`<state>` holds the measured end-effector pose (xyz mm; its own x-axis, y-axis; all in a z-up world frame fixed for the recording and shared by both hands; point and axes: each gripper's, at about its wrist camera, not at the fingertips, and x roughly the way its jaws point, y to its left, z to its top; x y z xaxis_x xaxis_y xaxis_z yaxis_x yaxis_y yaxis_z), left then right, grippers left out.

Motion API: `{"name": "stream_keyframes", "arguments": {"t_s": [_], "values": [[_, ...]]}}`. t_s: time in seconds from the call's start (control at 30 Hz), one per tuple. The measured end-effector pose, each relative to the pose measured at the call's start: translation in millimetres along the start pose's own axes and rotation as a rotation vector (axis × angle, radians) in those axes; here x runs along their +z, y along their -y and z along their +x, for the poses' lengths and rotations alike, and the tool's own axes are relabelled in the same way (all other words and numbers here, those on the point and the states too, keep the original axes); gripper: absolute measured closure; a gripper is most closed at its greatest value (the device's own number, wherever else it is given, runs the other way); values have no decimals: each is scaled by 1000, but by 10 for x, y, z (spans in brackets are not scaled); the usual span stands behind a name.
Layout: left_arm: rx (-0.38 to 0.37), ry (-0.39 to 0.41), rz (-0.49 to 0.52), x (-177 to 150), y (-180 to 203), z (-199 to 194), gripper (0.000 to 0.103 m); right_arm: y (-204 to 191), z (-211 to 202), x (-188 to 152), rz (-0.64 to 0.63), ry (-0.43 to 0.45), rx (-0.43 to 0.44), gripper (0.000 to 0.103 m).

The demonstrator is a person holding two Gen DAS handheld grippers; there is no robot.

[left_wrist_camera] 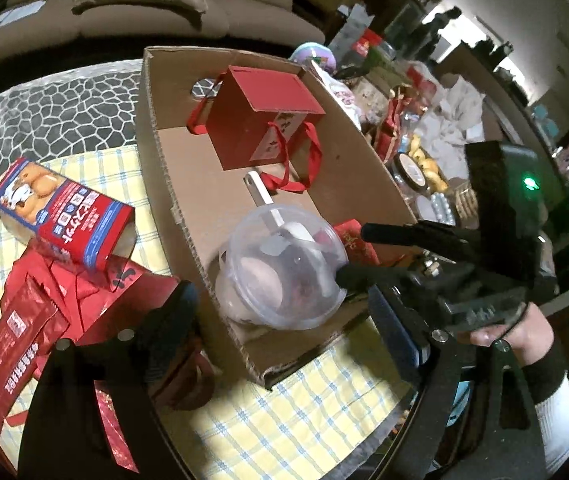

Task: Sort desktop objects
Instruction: 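Lower the tub into the cardboard box and open the left tool, then withdraw the left tool from the box back over the table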

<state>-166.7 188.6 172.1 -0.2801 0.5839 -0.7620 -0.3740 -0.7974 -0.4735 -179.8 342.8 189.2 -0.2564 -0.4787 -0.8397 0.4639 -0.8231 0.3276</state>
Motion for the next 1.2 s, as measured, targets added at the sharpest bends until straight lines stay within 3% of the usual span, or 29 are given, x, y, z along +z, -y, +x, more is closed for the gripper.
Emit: {"name": "stream_keyframes", "arguments": {"t_s": [0.13,0.23,0.33,0.43,0.6,0.73,0.83,1.07,1.13,1.2], "values": [[-6,9,-10,-38,-71,-88,17,-2,160,25,23,-55,-20,28],[-17,16,-22,-68,-134,-138,17,-52,243,16,6,-76,-50,33],[-24,19,-32,-93,-185,-166,17,-102,327,6,4,-103,-55,49],[-34,19,-42,-119,-221,-175,17,-156,365,2,-12,-113,-77,43],[-33,20,-47,-162,-261,-210,17,-128,300,11,-8,-118,-98,44],[-37,31,-46,-209,-292,-299,12,-155,102,32,-14,-69,-100,29],[-35,34,-49,-263,-318,-374,12,-201,-72,39,-16,-23,-101,24],[4,51,-44,-455,-394,-626,9,-475,-289,-37,-56,20,-105,20],[25,55,-47,-519,-440,-712,0,-592,-294,-80,-76,20,-106,19],[60,61,-42,-589,-482,-811,0,-703,-290,-117,-92,18,-104,18]]}}
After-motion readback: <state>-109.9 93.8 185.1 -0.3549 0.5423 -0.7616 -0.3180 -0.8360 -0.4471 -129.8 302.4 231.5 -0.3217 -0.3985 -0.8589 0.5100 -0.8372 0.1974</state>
